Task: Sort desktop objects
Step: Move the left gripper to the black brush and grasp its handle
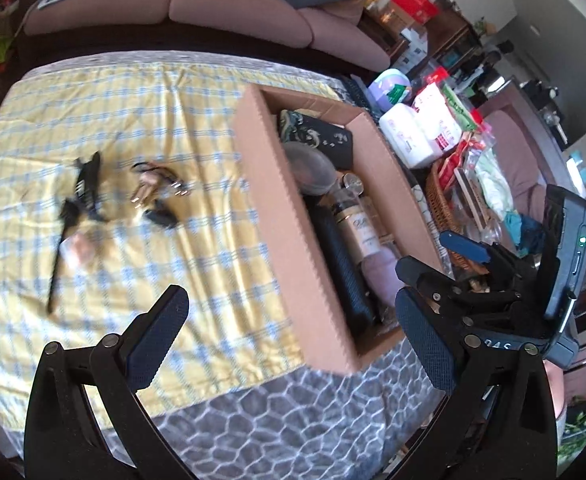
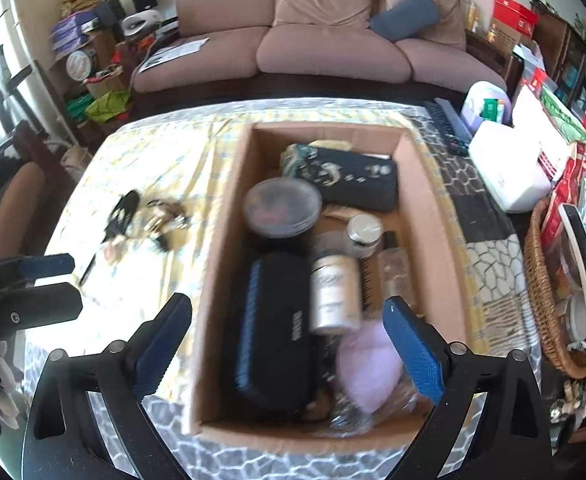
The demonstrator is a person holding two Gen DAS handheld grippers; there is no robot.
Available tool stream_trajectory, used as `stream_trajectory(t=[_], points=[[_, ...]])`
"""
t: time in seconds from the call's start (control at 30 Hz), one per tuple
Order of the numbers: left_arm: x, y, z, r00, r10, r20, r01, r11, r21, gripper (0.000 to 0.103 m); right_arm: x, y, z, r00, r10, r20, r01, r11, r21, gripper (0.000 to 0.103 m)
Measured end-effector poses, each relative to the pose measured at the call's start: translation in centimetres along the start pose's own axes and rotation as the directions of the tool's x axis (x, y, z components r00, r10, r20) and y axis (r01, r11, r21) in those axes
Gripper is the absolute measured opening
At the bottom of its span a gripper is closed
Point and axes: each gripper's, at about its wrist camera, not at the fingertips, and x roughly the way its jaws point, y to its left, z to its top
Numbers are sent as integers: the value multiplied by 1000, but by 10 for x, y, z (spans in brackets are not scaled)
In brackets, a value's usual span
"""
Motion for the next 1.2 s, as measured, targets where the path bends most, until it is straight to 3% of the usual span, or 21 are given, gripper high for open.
stream_trajectory(t=[0.07,0.47,0.67,0.83,1.07,1.2], points=[[-13,8,-10,1000,19,25,-19,1000,-1,103,-3,13,-7,1000,10,2,-10,1000,-10,103],[-92,80,-56,989,96,113,-94,995,-24,103,-36,94,-35,998,54,42,-52,997,-63,103],[-112,121,-75,979,154,132,-154,988,-12,103,-41,132,-40,994,90,62,-85,993,-86,103],[-103,163,-83,977,172,126,-172,985,-11,103,-30,158,-41,987,141,82,-132,986,-105,103],[-49,194,-84,973,226,47,-228,972,52,103,4,181,-45,981,165,105,-152,981,-122,103],[-21,202,-73,971,238,31,-240,969,61,95,24,185,-44,975,179,128,-162,978,-135,103]])
